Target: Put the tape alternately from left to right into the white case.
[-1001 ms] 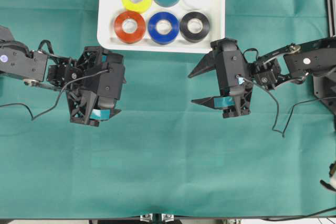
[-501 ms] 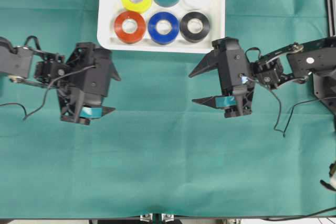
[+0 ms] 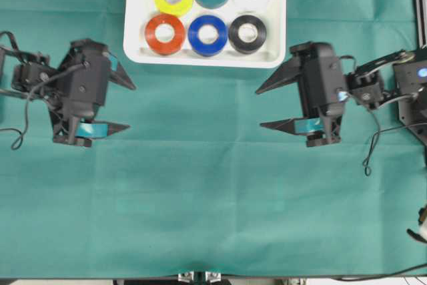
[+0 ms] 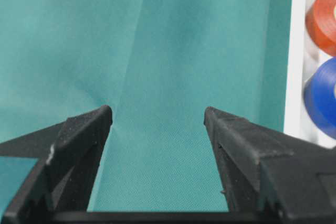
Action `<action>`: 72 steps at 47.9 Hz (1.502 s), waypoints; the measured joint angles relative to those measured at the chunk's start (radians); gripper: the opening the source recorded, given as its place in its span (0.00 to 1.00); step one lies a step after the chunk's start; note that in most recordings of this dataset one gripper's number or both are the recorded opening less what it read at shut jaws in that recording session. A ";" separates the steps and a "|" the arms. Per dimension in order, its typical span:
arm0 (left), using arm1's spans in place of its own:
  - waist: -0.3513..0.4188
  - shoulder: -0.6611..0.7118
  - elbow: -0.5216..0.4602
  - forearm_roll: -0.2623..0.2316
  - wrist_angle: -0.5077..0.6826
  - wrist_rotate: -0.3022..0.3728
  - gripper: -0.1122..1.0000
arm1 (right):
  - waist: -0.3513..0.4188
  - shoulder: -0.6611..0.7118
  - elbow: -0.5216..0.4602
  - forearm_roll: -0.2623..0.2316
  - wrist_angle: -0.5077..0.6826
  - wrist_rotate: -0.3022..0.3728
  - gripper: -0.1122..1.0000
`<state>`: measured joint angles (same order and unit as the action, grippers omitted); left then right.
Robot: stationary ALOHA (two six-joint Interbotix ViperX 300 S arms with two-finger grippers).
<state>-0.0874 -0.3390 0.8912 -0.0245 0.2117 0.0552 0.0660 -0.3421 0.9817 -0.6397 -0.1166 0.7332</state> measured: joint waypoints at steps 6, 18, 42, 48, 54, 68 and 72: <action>0.014 -0.034 0.023 0.000 -0.002 0.000 0.65 | 0.002 -0.054 0.029 0.003 0.002 0.000 0.81; 0.029 -0.089 0.058 0.000 -0.002 0.006 0.65 | 0.002 -0.156 0.087 0.003 0.064 0.000 0.81; 0.092 -0.249 0.186 0.000 -0.002 0.009 0.64 | 0.000 -0.364 0.186 0.003 0.137 0.000 0.81; 0.112 -0.322 0.229 0.000 -0.005 0.008 0.65 | 0.000 -0.431 0.219 0.009 0.143 0.008 0.81; 0.121 -0.407 0.270 0.000 -0.009 0.008 0.65 | 0.000 -0.500 0.255 0.015 0.153 0.040 0.81; 0.149 -0.604 0.357 0.000 -0.017 0.006 0.64 | -0.005 -0.650 0.318 0.018 0.224 0.103 0.81; 0.163 -0.660 0.379 0.000 -0.017 0.006 0.64 | -0.005 -0.692 0.330 0.017 0.247 0.103 0.81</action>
<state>0.0752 -0.9986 1.2701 -0.0245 0.1948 0.0614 0.0614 -1.0339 1.3116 -0.6228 0.1304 0.8360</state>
